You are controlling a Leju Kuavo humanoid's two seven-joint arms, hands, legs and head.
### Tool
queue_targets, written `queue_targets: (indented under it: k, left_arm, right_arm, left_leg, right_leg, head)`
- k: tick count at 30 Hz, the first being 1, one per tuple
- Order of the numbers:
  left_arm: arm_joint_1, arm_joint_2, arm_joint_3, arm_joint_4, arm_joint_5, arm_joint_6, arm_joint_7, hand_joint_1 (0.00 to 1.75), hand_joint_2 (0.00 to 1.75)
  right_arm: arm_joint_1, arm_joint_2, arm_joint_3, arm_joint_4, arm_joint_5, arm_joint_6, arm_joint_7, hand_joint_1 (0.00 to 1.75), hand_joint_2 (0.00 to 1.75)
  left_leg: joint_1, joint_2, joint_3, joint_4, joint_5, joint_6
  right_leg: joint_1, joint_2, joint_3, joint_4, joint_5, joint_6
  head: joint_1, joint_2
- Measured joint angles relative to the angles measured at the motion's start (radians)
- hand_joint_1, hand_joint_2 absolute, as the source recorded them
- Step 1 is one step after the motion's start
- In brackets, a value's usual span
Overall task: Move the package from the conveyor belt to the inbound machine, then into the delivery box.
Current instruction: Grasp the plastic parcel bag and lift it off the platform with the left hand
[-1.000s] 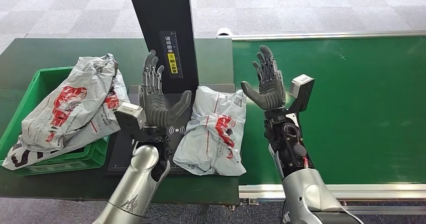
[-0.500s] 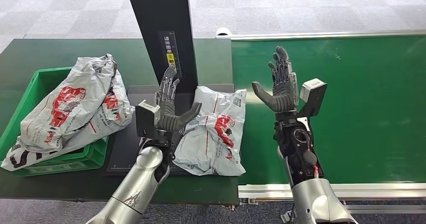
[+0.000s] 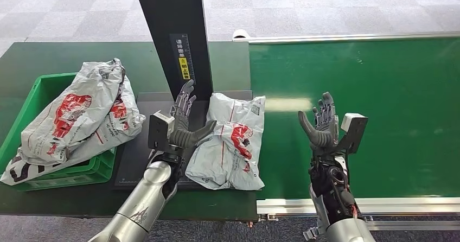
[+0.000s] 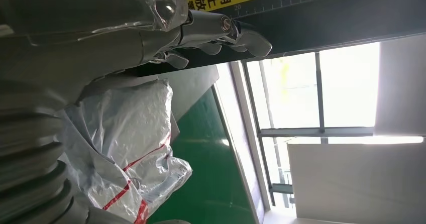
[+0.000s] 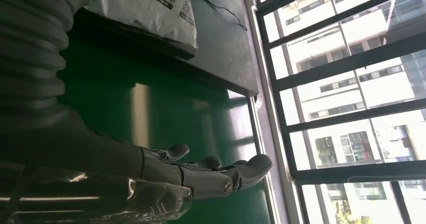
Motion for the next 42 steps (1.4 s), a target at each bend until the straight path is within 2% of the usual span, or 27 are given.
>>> queue_targets:
  k: [6, 13, 17, 21, 24, 28, 33, 37, 42]
  left_arm:
    - [-0.002, 0.004, -0.005, 0.014, -0.014, -0.002, 0.016, 0.00, 1.75]
    - [-0.007, 0.008, -0.014, 0.030, -0.021, 0.003, 0.020, 0.00, 1.75]
    - [-0.017, 0.007, -0.038, 0.035, -0.081, 0.030, 0.047, 0.00, 1.75]
    - [-0.030, 0.008, -0.081, 0.046, -0.212, 0.028, 0.093, 0.00, 1.75]
    - [-0.032, 0.008, -0.087, 0.048, -0.230, 0.026, 0.100, 0.00, 1.75]
    - [-0.053, 0.015, -0.203, 0.090, -0.406, 0.011, 0.159, 0.00, 1.75]
    - [-0.063, 0.017, -0.233, 0.106, -0.425, 0.007, 0.165, 0.00, 1.75]
    - [-0.082, 0.017, -0.274, 0.131, -0.571, -0.011, 0.204, 0.00, 1.75]
    - [-0.110, 0.003, -0.336, 0.201, -0.754, -0.101, 0.251, 0.00, 1.75]
  right_arm:
    - [-0.002, 0.004, 0.016, 0.022, -0.001, -0.036, 0.032, 0.00, 0.00]
    - [-0.023, 0.004, 0.044, 0.016, 0.007, -0.048, 0.032, 0.00, 0.00]
    - [-0.043, 0.005, 0.077, -0.007, 0.028, -0.080, 0.059, 0.00, 1.75]
    - [-0.043, 0.005, 0.088, -0.016, 0.031, -0.091, 0.060, 0.00, 1.75]
    - [-0.043, 0.005, 0.088, -0.018, 0.031, -0.091, 0.060, 0.00, 1.75]
    - [-0.035, -0.001, 0.088, -0.037, 0.033, -0.085, 0.060, 0.00, 1.75]
    - [-0.032, -0.004, 0.088, -0.042, 0.035, -0.085, 0.061, 0.00, 1.75]
    - [-0.025, -0.006, 0.087, -0.052, 0.054, -0.084, 0.062, 0.00, 1.75]
    - [-0.015, -0.008, 0.081, -0.070, 0.092, -0.065, 0.078, 0.00, 1.75]
  left_leg:
    - [0.000, 0.000, 0.000, 0.000, 0.000, 0.000]
    - [0.000, 0.000, 0.000, 0.000, 0.000, 0.000]
    - [0.000, 0.000, 0.000, 0.000, 0.000, 0.000]
    - [0.000, 0.000, 0.000, 0.000, 0.000, 0.000]
    - [0.000, 0.000, 0.000, 0.000, 0.000, 0.000]
    - [0.000, 0.000, 0.000, 0.000, 0.000, 0.000]
    - [0.000, 0.000, 0.000, 0.000, 0.000, 0.000]
    - [0.000, 0.000, 0.000, 0.000, 0.000, 0.000]
    - [0.000, 0.000, 0.000, 0.000, 0.000, 0.000]
  right_leg:
    - [0.000, 0.000, 0.000, 0.000, 0.000, 0.000]
    - [0.000, 0.000, 0.000, 0.000, 0.000, 0.000]
    - [0.000, 0.000, 0.000, 0.000, 0.000, 0.000]
    - [0.000, 0.000, 0.000, 0.000, 0.000, 0.000]
    - [0.000, 0.000, 0.000, 0.000, 0.000, 0.000]
    - [0.000, 0.000, 0.000, 0.000, 0.000, 0.000]
    - [0.000, 0.000, 0.000, 0.000, 0.000, 0.000]
    - [0.000, 0.000, 0.000, 0.000, 0.000, 0.000]
    - [0.000, 0.000, 0.000, 0.000, 0.000, 0.000]
  head:
    - [0.000, 0.000]
    - [0.000, 0.000]
    - [0.000, 0.000]
    - [0.000, 0.000]
    - [0.000, 0.000]
    - [0.000, 0.000]
    - [0.000, 0.000]
    - [0.000, 0.000]
    - [0.000, 0.000]
